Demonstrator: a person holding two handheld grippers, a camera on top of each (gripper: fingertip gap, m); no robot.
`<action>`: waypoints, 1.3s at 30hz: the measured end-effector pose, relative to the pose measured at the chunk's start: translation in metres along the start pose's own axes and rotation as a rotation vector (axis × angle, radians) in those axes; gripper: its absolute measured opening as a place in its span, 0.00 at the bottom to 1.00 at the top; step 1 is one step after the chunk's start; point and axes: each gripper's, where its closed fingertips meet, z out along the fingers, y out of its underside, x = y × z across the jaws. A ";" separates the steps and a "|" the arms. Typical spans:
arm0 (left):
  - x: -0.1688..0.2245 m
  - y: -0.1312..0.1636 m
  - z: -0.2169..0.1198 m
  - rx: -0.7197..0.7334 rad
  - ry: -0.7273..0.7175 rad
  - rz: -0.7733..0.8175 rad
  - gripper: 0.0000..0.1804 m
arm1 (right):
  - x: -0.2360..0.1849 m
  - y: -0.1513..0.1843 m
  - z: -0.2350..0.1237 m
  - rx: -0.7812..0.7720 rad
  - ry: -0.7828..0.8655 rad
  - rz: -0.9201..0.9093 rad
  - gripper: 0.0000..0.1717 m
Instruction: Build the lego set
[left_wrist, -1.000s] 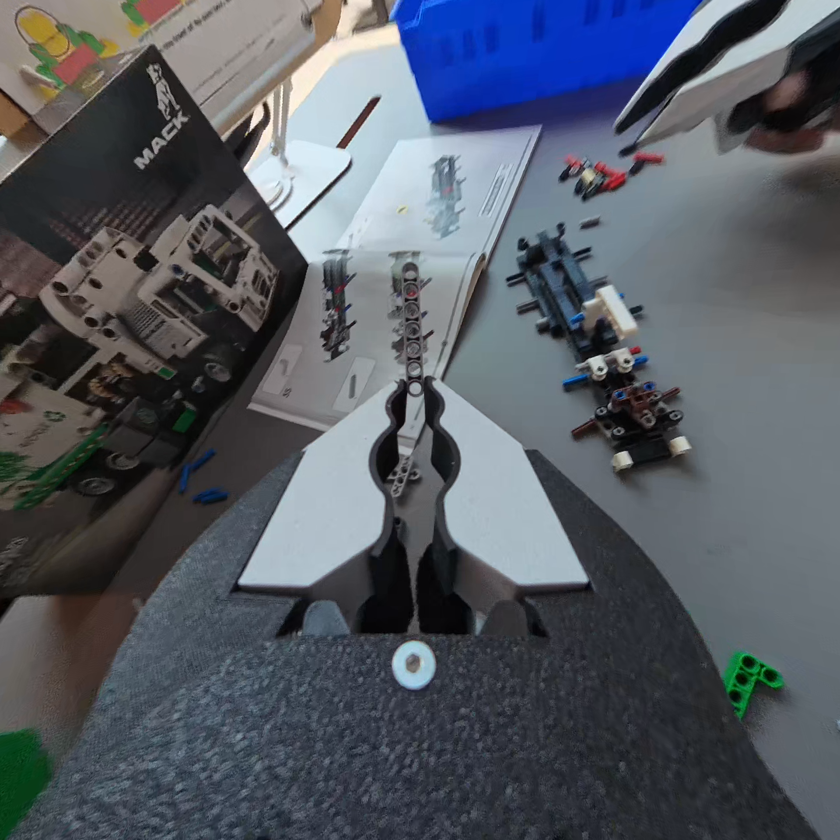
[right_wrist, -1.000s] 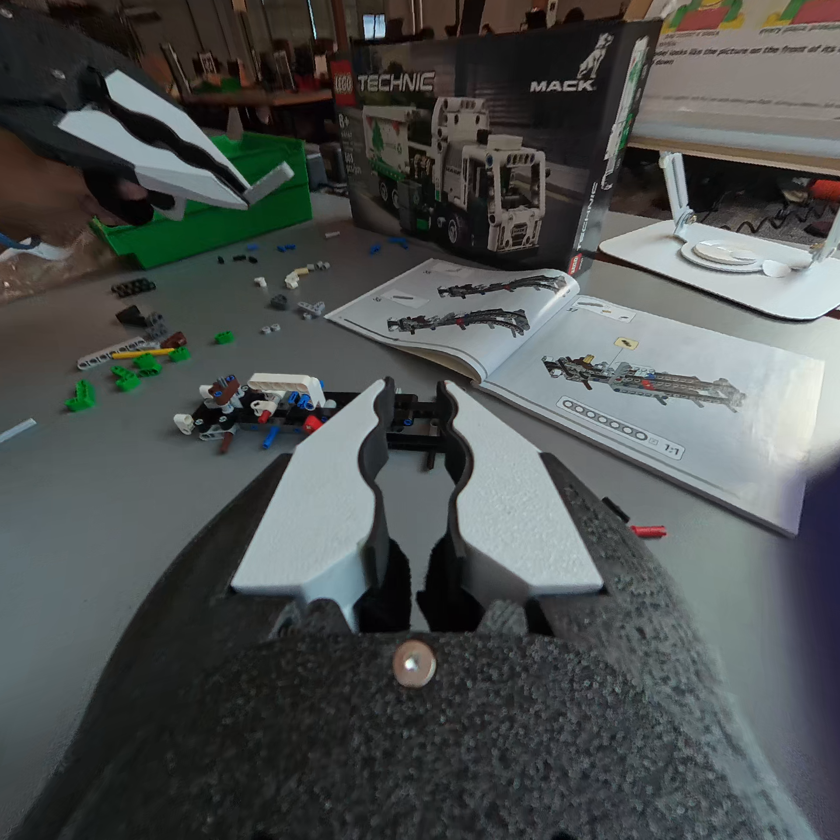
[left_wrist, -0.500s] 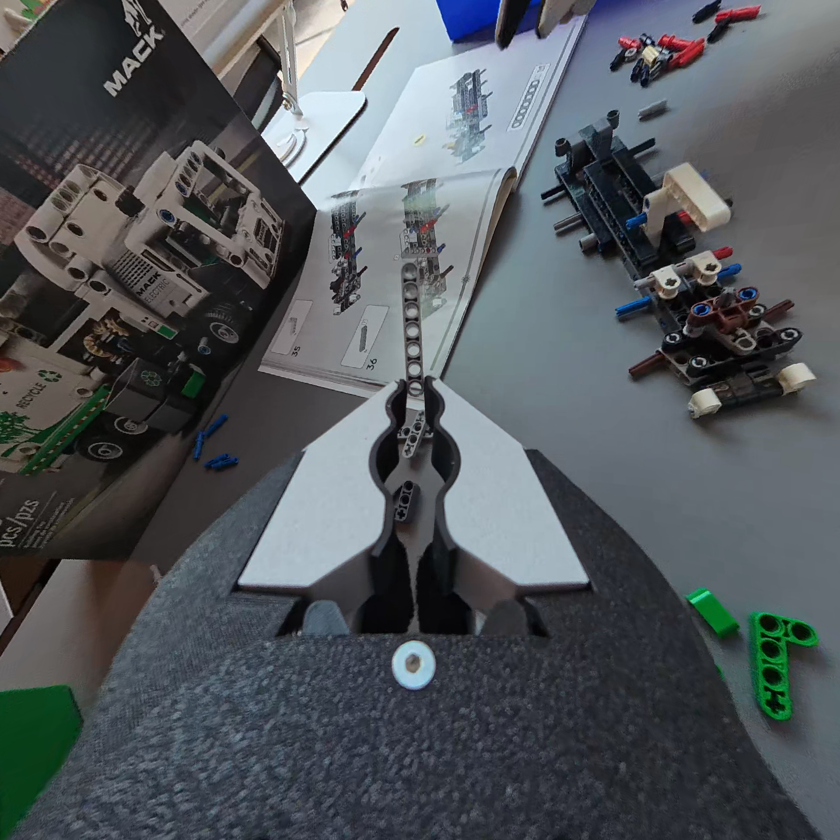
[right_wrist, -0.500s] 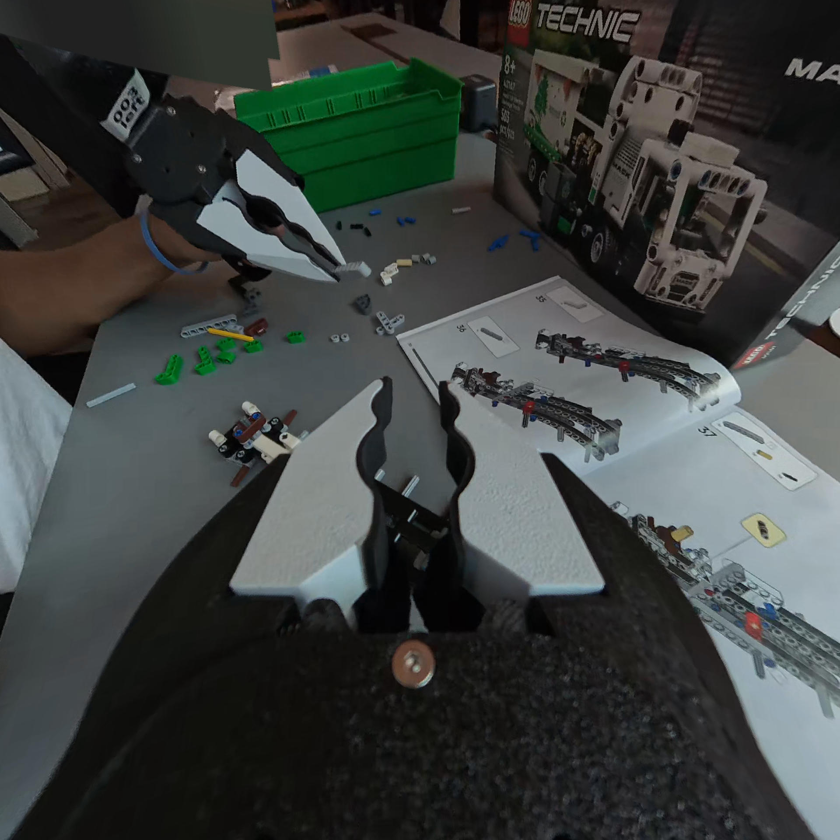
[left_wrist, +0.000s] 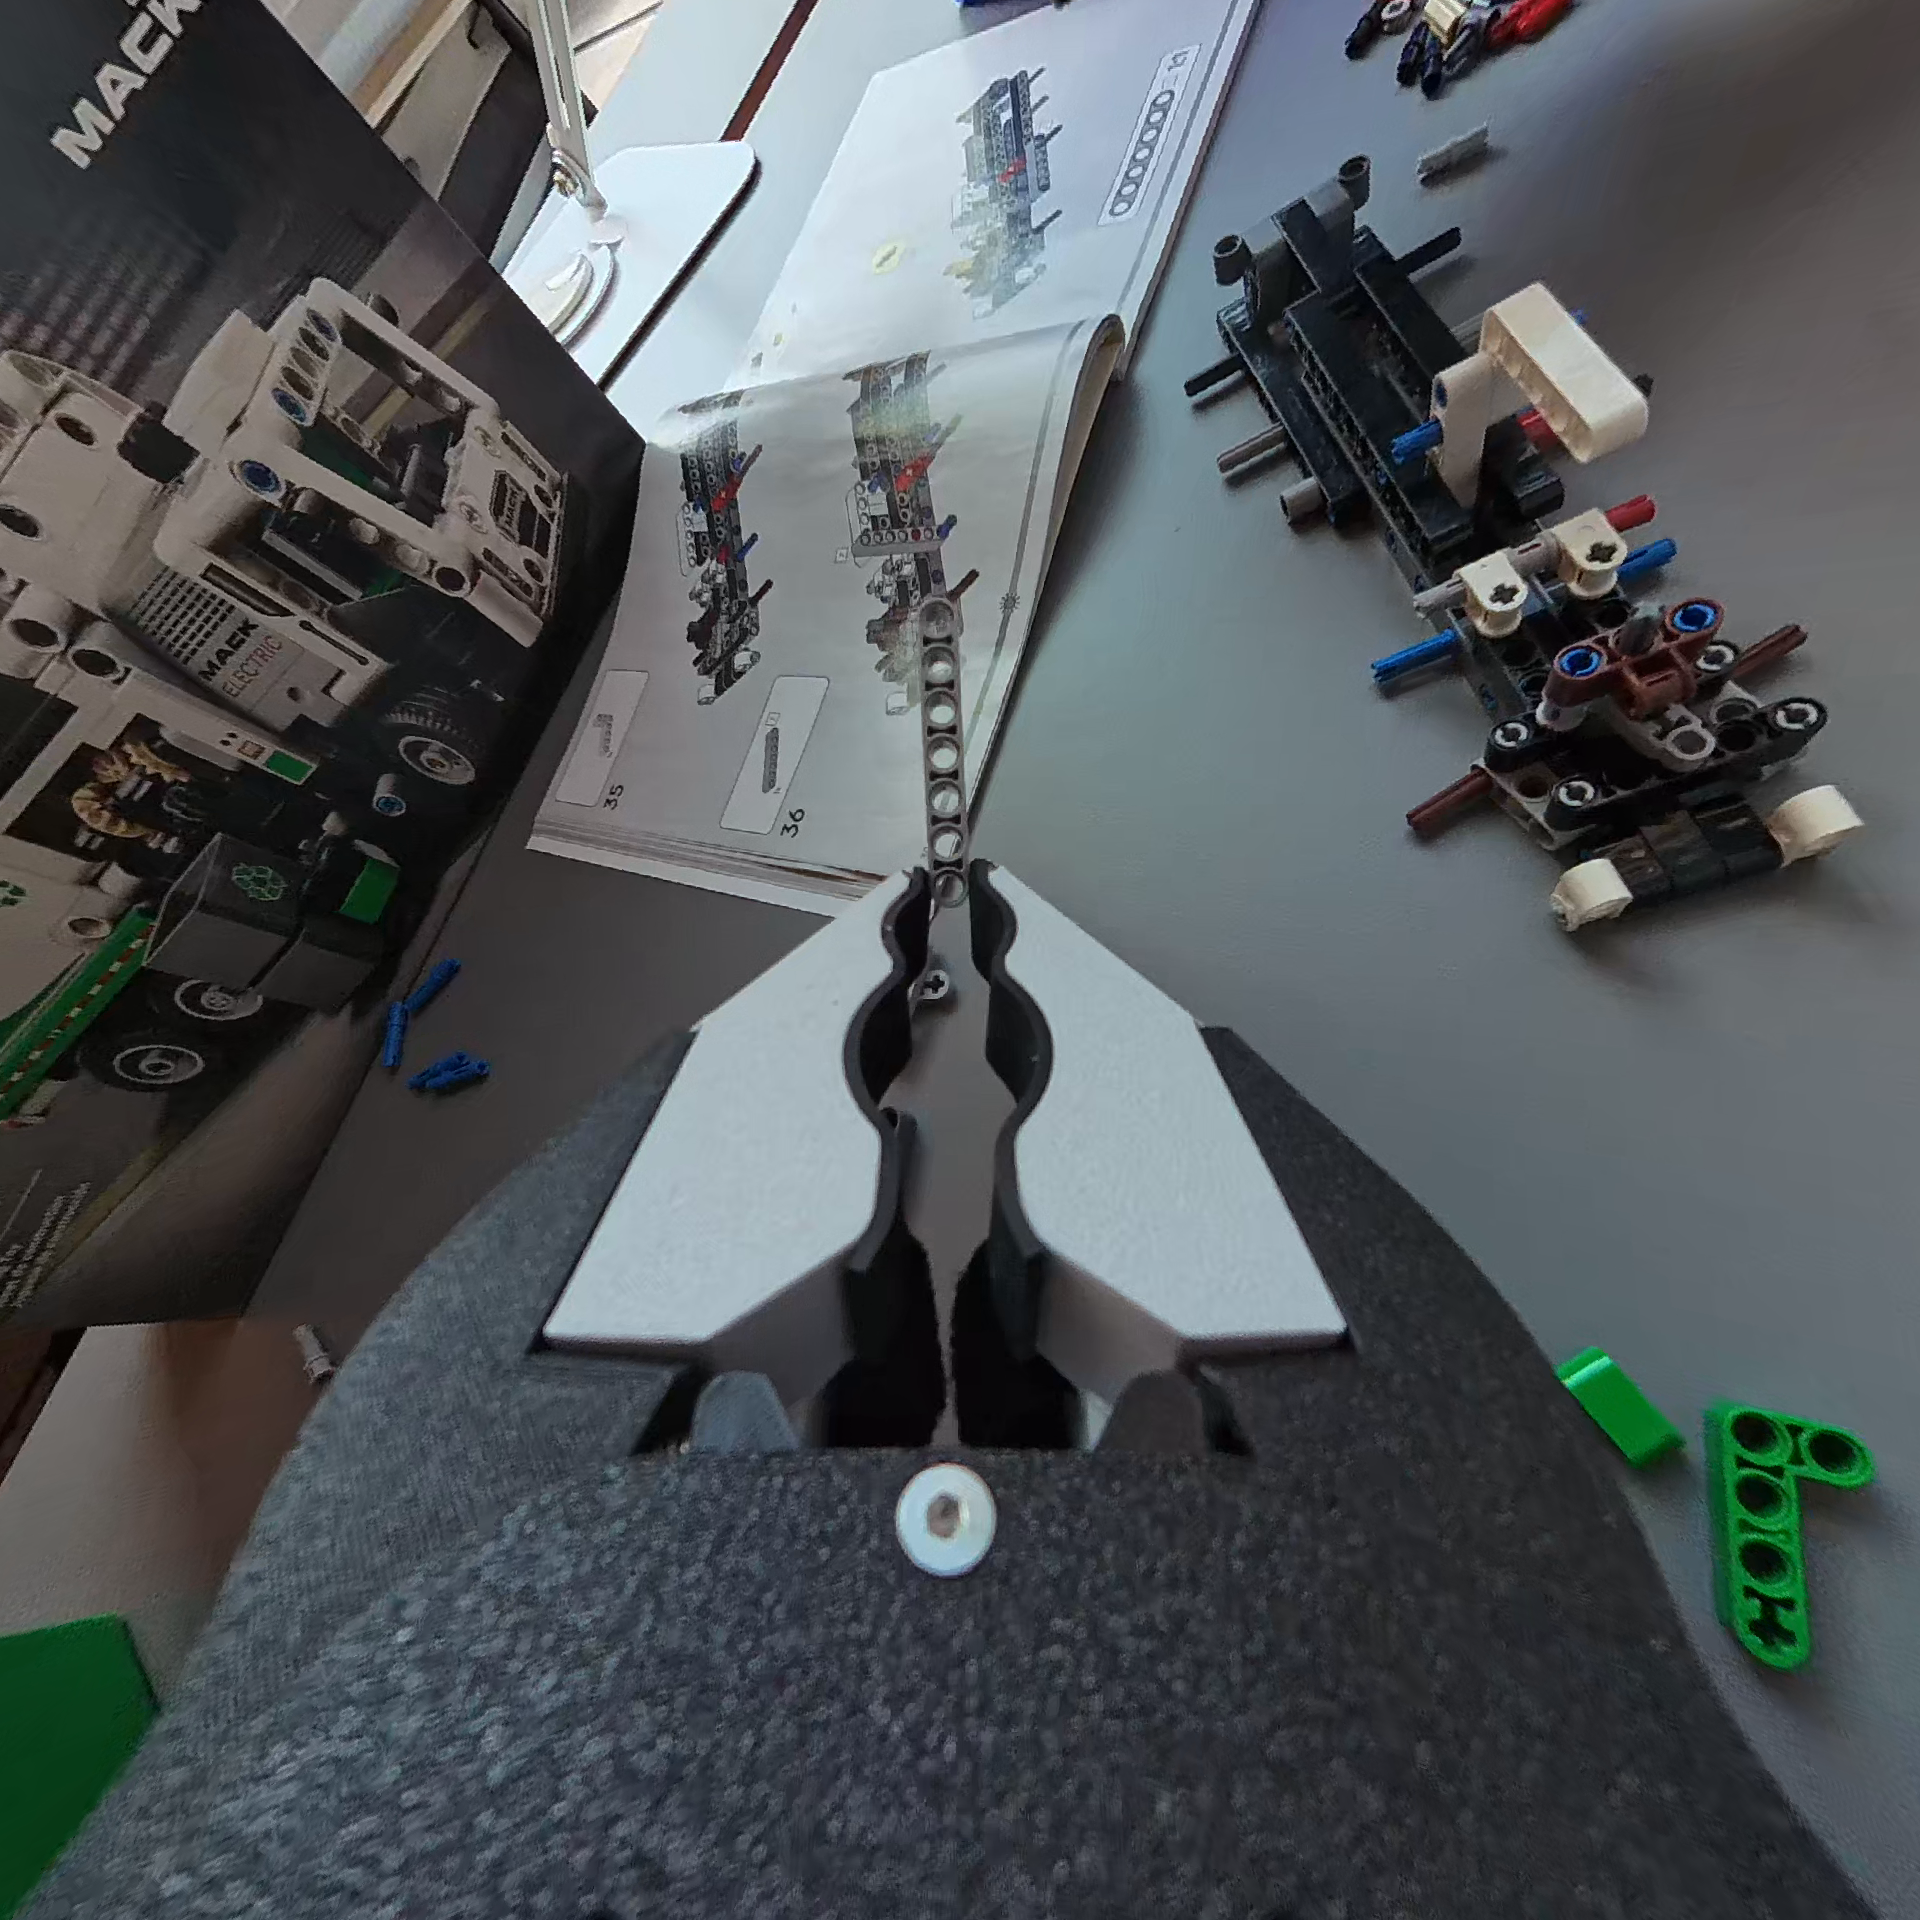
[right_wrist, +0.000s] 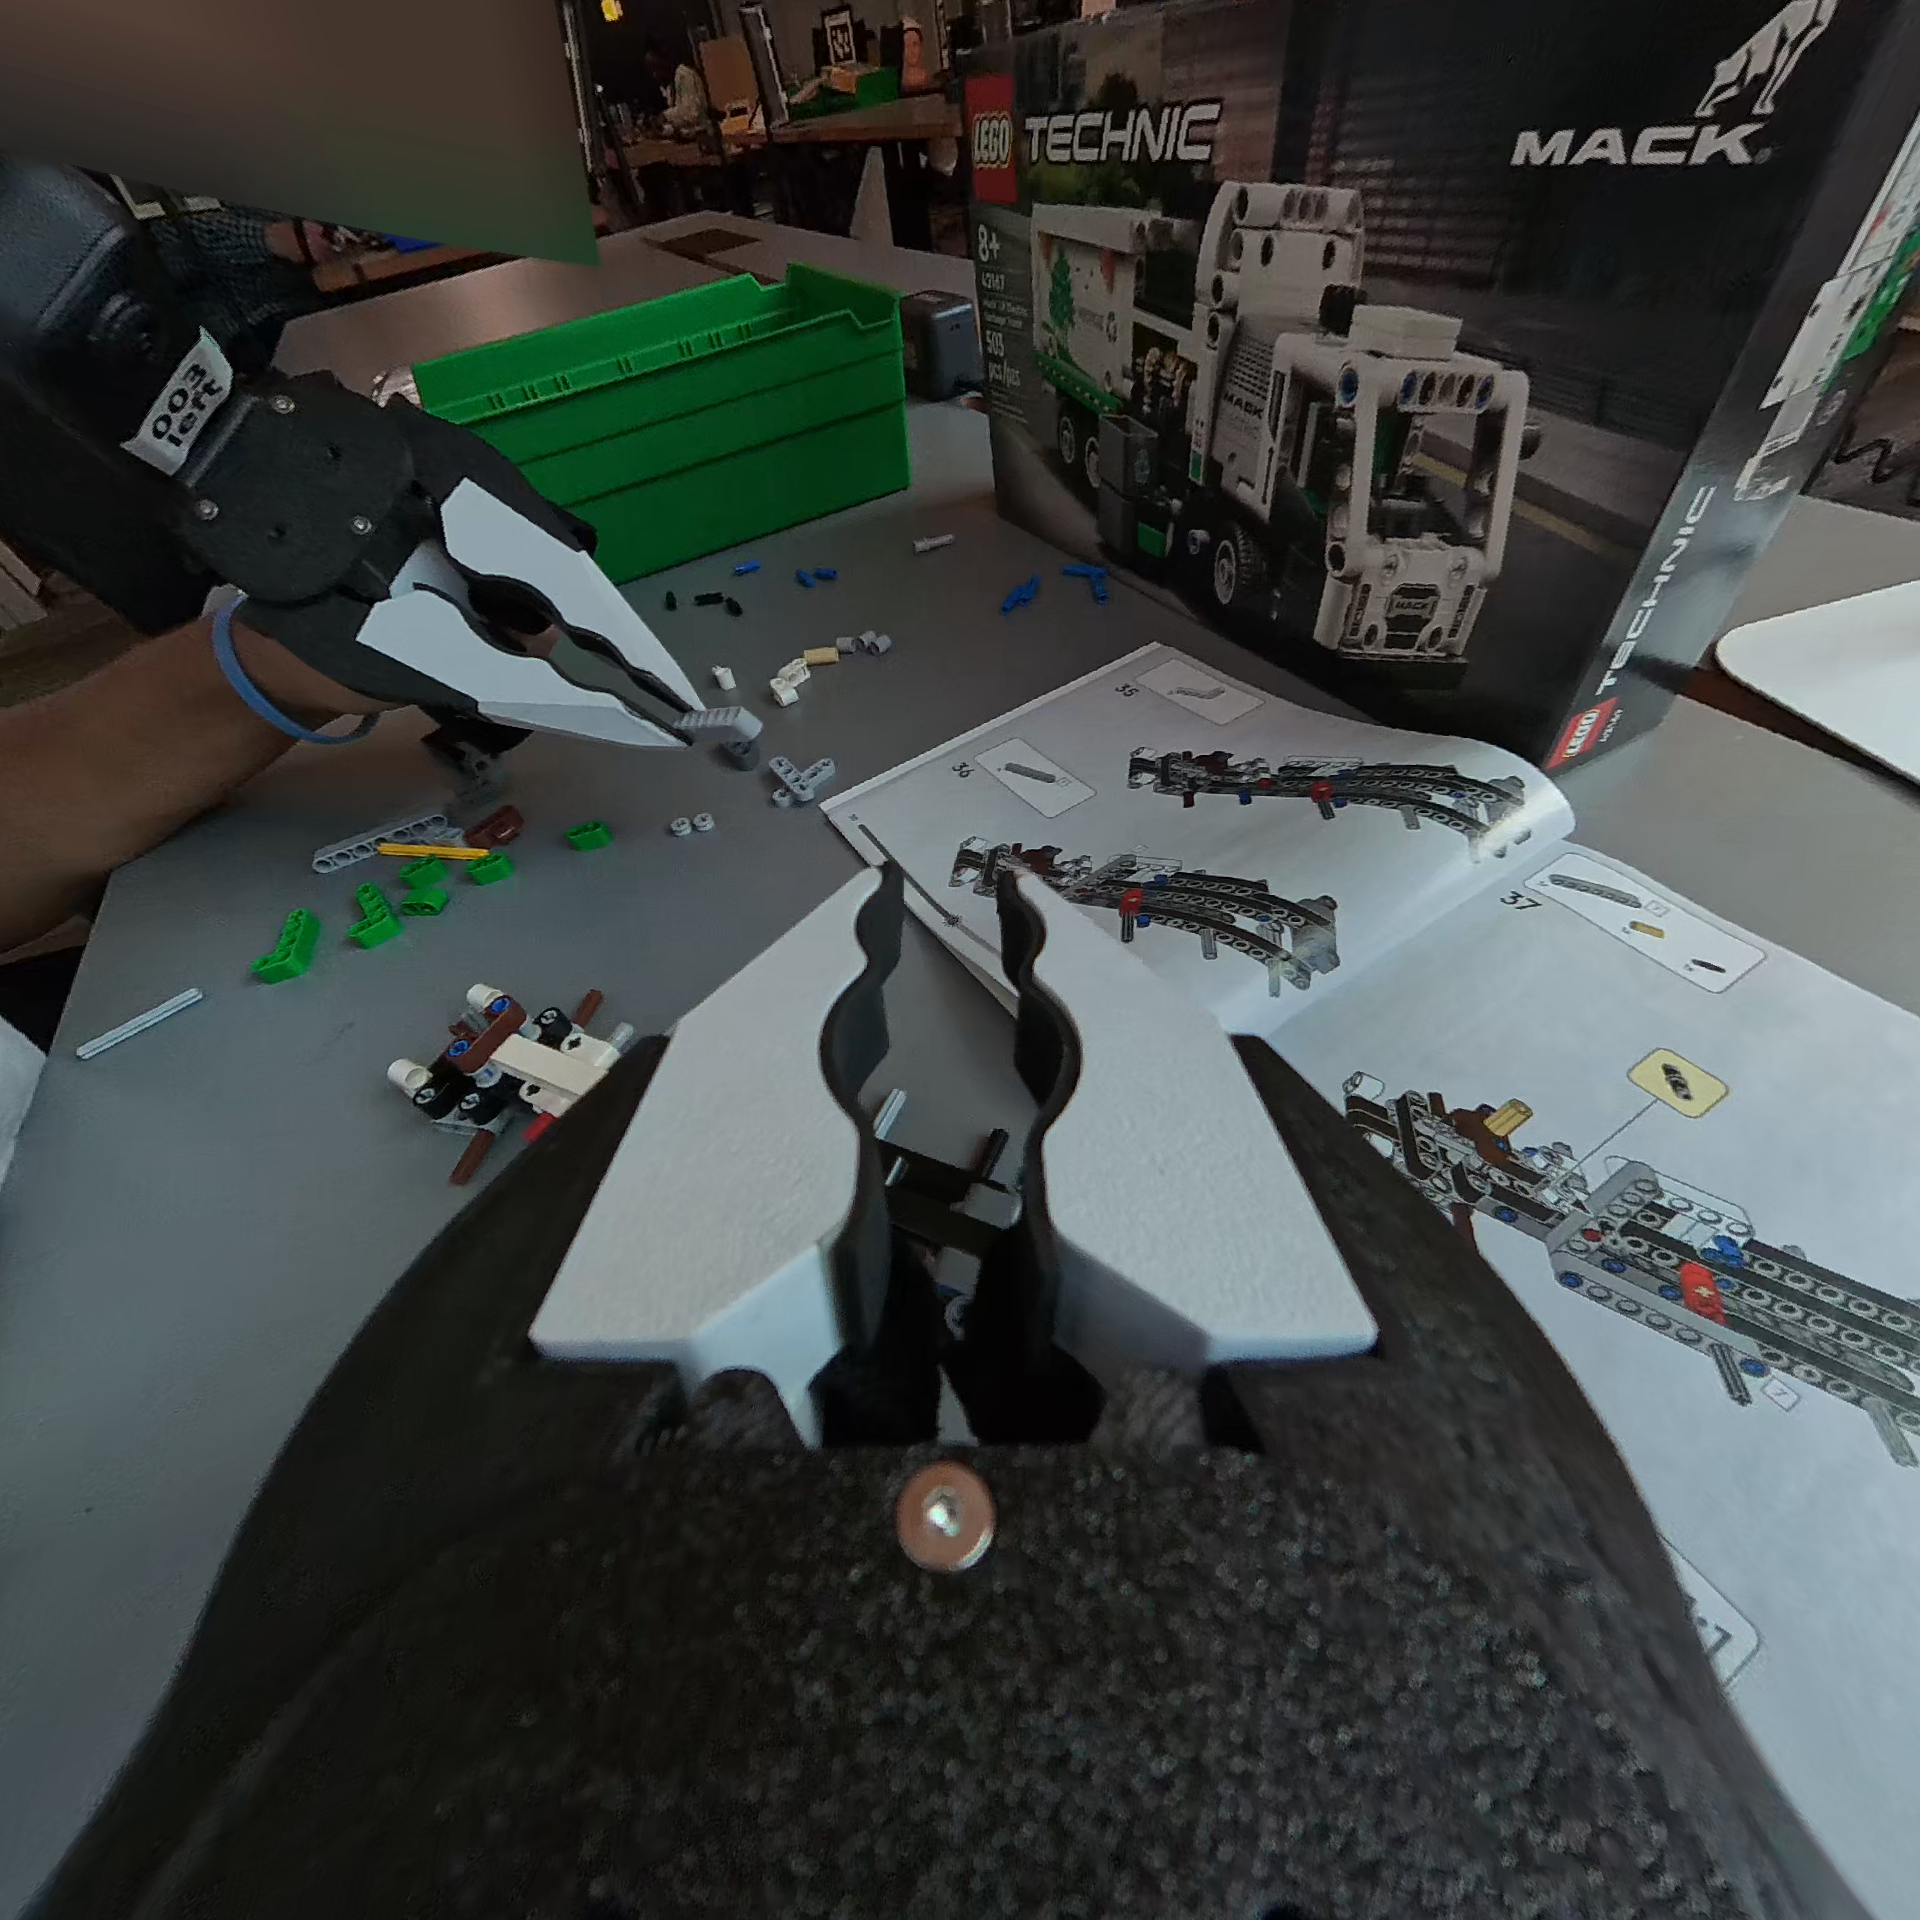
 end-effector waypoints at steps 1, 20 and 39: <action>0.000 0.001 0.000 -0.004 0.001 0.000 0.03 | 0.002 0.000 -0.001 0.001 0.008 0.001 0.10; -0.008 0.006 -0.002 -0.022 -0.016 -0.014 0.03 | 0.008 0.010 0.000 -0.042 0.054 -0.039 0.09; -0.004 0.008 0.002 -0.040 -0.003 0.001 0.03 | 0.013 0.012 -0.002 -0.044 0.064 -0.037 0.09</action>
